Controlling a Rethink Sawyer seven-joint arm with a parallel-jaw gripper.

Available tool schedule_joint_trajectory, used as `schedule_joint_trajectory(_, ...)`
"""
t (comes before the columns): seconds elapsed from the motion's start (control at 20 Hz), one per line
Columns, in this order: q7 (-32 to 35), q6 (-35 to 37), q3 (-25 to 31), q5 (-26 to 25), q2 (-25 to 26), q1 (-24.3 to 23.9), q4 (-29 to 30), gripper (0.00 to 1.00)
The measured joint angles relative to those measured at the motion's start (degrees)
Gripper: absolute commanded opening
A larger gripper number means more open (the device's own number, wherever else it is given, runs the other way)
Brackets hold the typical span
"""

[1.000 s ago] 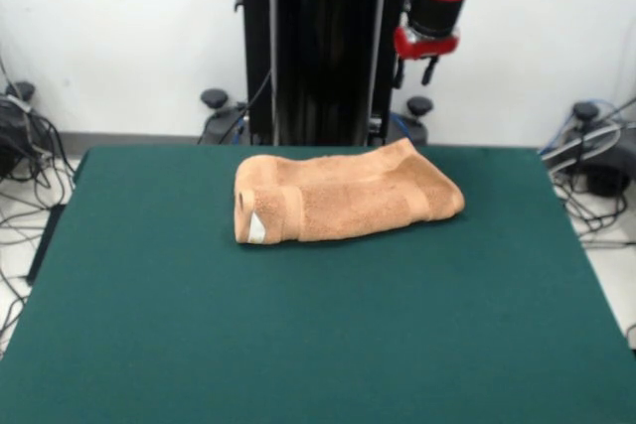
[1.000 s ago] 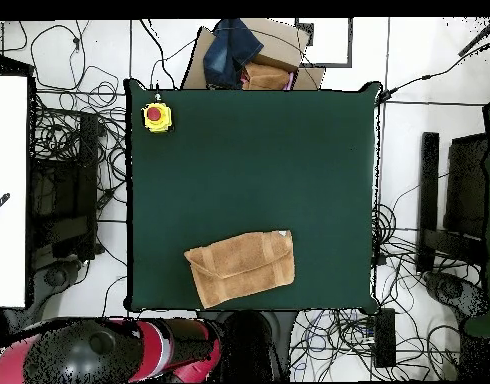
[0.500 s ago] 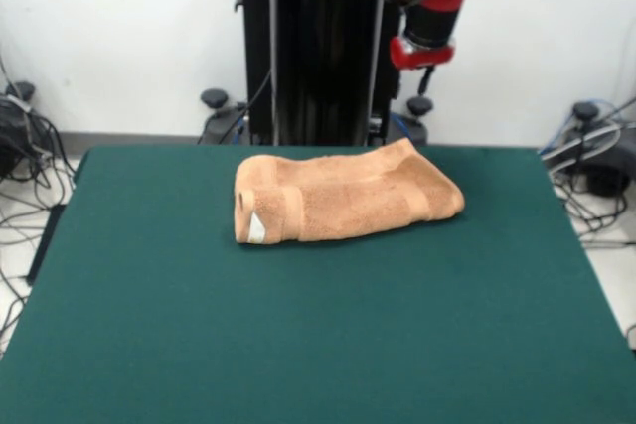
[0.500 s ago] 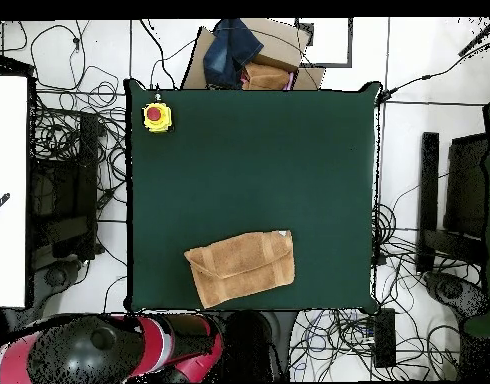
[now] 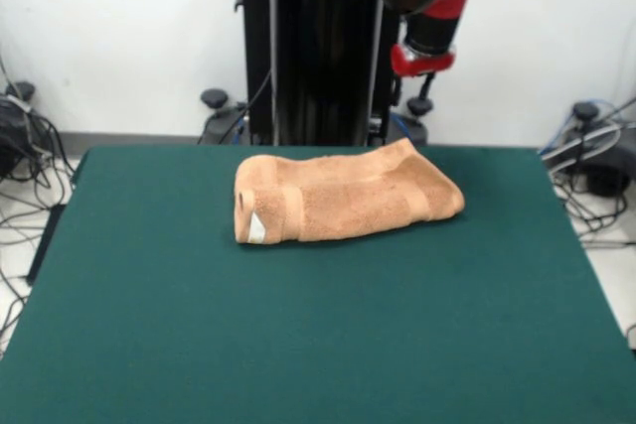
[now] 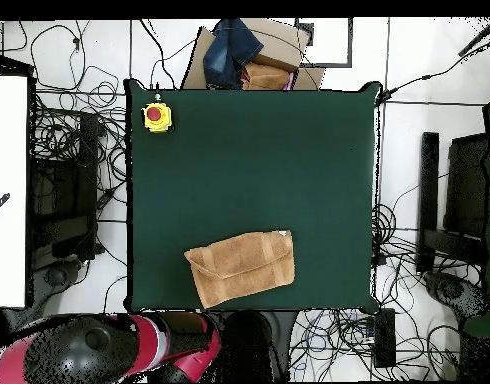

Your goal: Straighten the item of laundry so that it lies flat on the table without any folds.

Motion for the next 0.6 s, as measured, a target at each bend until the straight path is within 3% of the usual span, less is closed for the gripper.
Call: schedule_joint_trajectory(0.6, 0.0, 0.0, 0.0, -0.9, 2.2, 0.8, -4.0, 1.0)
